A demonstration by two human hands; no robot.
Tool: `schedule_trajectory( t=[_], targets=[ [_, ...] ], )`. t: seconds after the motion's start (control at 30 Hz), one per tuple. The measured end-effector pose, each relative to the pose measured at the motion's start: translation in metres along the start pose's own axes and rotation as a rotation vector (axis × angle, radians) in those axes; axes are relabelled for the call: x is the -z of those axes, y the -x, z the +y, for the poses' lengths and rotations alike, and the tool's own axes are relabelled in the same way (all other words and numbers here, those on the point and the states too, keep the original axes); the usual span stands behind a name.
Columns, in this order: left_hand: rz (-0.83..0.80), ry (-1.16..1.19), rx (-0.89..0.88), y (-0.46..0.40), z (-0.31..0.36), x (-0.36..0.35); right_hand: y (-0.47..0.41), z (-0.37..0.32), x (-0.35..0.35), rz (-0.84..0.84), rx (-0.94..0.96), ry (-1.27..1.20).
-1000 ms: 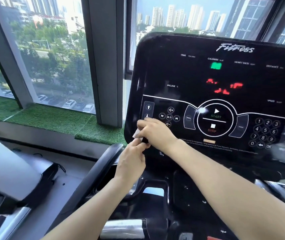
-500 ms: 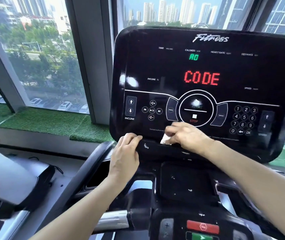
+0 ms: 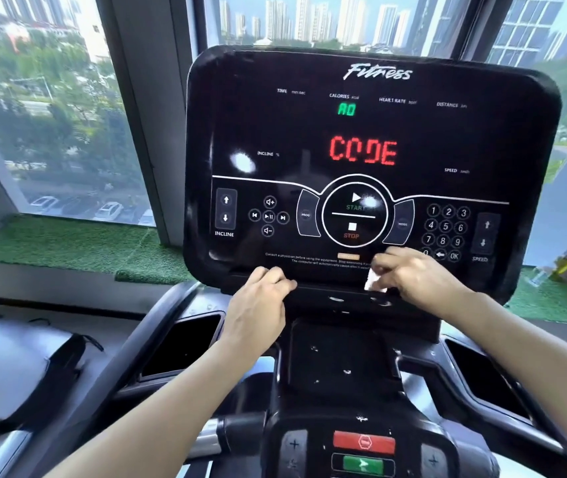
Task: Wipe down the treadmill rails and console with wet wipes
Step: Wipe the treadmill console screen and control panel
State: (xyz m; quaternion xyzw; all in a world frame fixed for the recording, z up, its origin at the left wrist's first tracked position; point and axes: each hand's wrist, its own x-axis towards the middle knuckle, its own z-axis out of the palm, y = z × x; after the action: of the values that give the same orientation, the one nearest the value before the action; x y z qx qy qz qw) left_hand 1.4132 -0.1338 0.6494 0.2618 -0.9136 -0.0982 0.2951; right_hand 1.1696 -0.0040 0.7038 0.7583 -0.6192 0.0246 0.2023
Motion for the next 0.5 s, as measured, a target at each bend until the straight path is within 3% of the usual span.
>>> schedule_trajectory(
  t=[0.33,0.5],
  targets=[
    [0.038,0.0,-0.043,0.002,-0.004,-0.003,-0.108,-0.07,-0.033,0.13,0.111,-0.119],
    [0.057,0.018,-0.041,0.003,-0.005,-0.006,-0.107,-0.071,-0.03,0.137,0.127,-0.132]
  ],
)
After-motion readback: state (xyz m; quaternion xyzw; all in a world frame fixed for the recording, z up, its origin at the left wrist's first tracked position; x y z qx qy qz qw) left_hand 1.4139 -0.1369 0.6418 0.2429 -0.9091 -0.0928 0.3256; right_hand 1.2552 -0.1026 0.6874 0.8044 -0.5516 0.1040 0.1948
